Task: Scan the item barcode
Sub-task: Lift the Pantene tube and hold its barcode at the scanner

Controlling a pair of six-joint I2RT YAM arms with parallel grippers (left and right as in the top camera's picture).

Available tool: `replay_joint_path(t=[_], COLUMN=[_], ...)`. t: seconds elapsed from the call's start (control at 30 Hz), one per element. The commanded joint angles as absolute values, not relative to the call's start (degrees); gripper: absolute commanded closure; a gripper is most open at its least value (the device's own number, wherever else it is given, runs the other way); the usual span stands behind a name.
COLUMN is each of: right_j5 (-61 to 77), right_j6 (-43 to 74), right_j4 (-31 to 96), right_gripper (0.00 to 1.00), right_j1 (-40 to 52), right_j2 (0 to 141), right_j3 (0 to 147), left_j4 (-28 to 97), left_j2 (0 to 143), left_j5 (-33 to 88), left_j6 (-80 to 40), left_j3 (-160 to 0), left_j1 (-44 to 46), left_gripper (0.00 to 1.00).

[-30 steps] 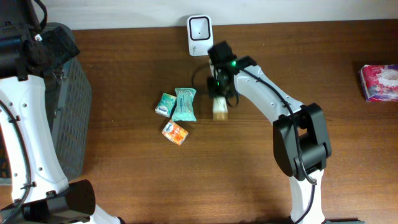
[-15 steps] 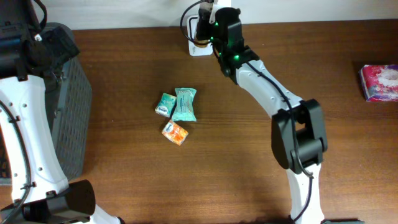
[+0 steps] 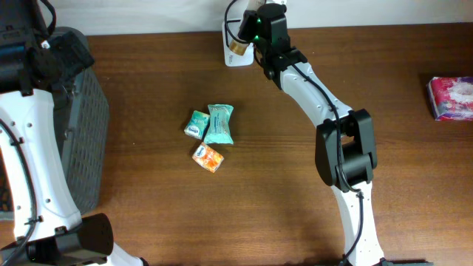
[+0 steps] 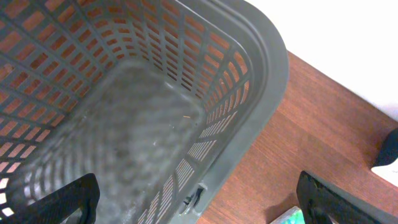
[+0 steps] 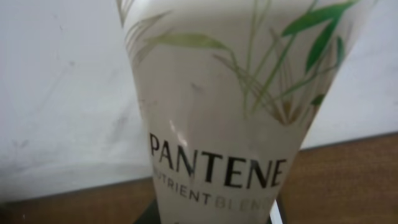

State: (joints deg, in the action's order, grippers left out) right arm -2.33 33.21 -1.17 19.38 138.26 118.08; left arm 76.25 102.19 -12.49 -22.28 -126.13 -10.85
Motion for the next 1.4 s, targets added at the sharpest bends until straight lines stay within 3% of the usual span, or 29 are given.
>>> replay_joint_path(t=[0.0, 0.1, 0.17, 0.4, 0.57, 0.77, 1.13, 1.37], right_j5=[1.2, 1.0, -0.6, 4.0, 5.6, -3.7, 0.8, 0.9], right_j6=[30.5, 34.6, 44.3, 53.5, 51.1, 49.5, 48.2, 40.7], right_j4=[-1.6, -2.0, -4.8, -12.1, -12.3, 0.7, -2.4, -2.0], right_gripper=[0.87, 0.89, 0.9, 0.88, 0.92, 0.91, 0.91, 0.91], right_j1=[19.5, 19.6, 19.6, 19.2, 18.6, 18.8, 18.7, 18.0], right_j2=[139.3, 140.2, 142.3, 142.2, 141.0, 141.9, 143.3, 137.4], right_j3=[121.0, 121.0, 121.0, 121.1, 123.9, 124.8, 124.9, 124.9], left_j4=[76.1, 76.1, 76.1, 76.1, 76.1, 76.1, 76.1, 76.1], left_j2=[101.3, 101.3, 101.3, 101.3, 101.3, 101.3, 101.3, 101.3], left_j5=[-12.9, -12.9, -12.9, -12.9, -12.9, -12.9, -12.9, -12.9], left_j6=[-22.6, -22.6, -22.6, -22.6, -22.6, -22.6, -22.6, -22.6], left_j3=[-126.7, -126.7, -126.7, -126.7, -126.7, -126.7, -126.7, -126.7], left_j1=[-11.0, -11.0, -11.0, -11.0, -11.0, -11.0, -11.0, -11.0], left_gripper=[0.01, 0.01, 0.01, 0.01, 0.01, 0.01, 0.01, 0.01])
